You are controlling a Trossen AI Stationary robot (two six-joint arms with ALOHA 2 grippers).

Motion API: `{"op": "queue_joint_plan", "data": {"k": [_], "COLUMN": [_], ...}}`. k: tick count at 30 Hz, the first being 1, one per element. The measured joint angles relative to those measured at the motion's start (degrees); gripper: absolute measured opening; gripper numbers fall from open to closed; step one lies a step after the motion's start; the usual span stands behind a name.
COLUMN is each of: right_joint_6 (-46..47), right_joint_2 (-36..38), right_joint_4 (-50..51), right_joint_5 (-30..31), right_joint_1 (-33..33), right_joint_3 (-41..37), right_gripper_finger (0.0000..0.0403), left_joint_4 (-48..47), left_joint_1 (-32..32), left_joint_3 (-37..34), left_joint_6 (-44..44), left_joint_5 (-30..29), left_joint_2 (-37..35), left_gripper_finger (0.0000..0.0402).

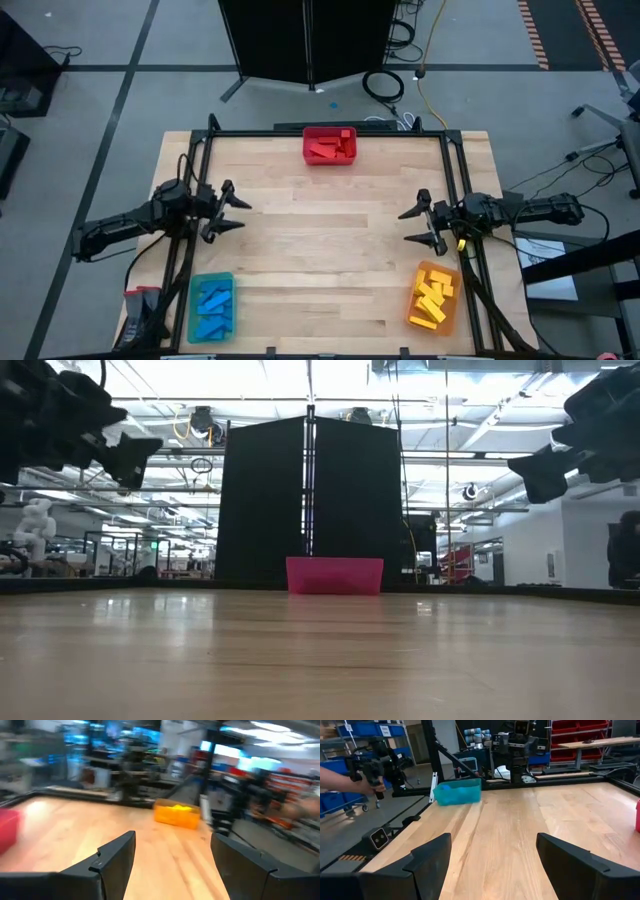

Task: Sort blocks
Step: Return to Home Position

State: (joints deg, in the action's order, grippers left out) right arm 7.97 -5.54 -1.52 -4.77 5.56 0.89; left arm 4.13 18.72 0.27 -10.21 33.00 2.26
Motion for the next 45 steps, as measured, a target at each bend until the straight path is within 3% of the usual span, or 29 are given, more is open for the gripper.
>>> {"op": "queue_joint_plan", "data": {"k": [2, 6, 9, 11, 16, 18, 19, 23, 25, 41, 45], "right_joint_6": [1.0, 2.1, 2.4, 3.4, 4.4, 4.4, 4.2, 3.1, 3.0, 3.4, 8.3], "right_joint_2": [0.0, 0.0, 0.0, 0.0, 0.0, 0.0, 0.0, 0.0, 0.0, 0.0, 0.0], "right_joint_4": [0.0, 0.0, 0.0, 0.0, 0.0, 0.0, 0.0, -0.1, -0.2, 0.0, 0.0], "right_joint_5": [0.0, 0.0, 0.0, 0.0, 0.0, 0.0, 0.0, 0.0, 0.0, 0.2, 0.2], "right_joint_1": [0.0, 0.0, 0.0, 0.0, 0.0, 0.0, 0.0, 0.0, 0.0, 0.0, 0.0], "right_joint_3": [0.0, 0.0, 0.0, 0.0, 0.0, 0.0, 0.0, 0.0, -0.1, -0.1, -0.1], "right_gripper_finger": [0.0288, 0.0288, 0.0288, 0.0288, 0.0288, 0.0288, 0.0288, 0.0288, 0.0288, 0.0288, 0.0288], "left_joint_4": [-0.3, -1.4, -2.2, -2.7, -3.9, -6.2, -8.3, -8.8, -8.0, -7.8, -6.7], "left_joint_1": [-0.3, -2.2, -3.0, -3.6, -6.1, -7.2, -7.6, -9.0, -9.7, -12.5, -12.5], "left_joint_3": [0.0, 0.0, 0.0, 0.0, 1.7, 2.6, 2.6, 2.1, 1.9, 1.9, 1.7], "left_joint_6": [-2.0, -2.8, -2.3, -2.9, -1.7, -0.8, -0.1, -0.5, -0.7, 1.5, 1.7], "left_joint_5": [-6.7, -27.9, -34.9, -32.4, -13.4, -10.4, -12.3, -30.8, -34.1, -34.0, -33.8], "left_joint_2": [0.7, 2.7, 3.5, 3.4, 1.4, -0.4, -1.4, -2.1, -2.0, -1.9, -1.9], "left_gripper_finger": [0.0264, 0.0264, 0.0264, 0.0264, 0.0264, 0.0264, 0.0264, 0.0264, 0.0264, 0.0264, 0.0264]}}
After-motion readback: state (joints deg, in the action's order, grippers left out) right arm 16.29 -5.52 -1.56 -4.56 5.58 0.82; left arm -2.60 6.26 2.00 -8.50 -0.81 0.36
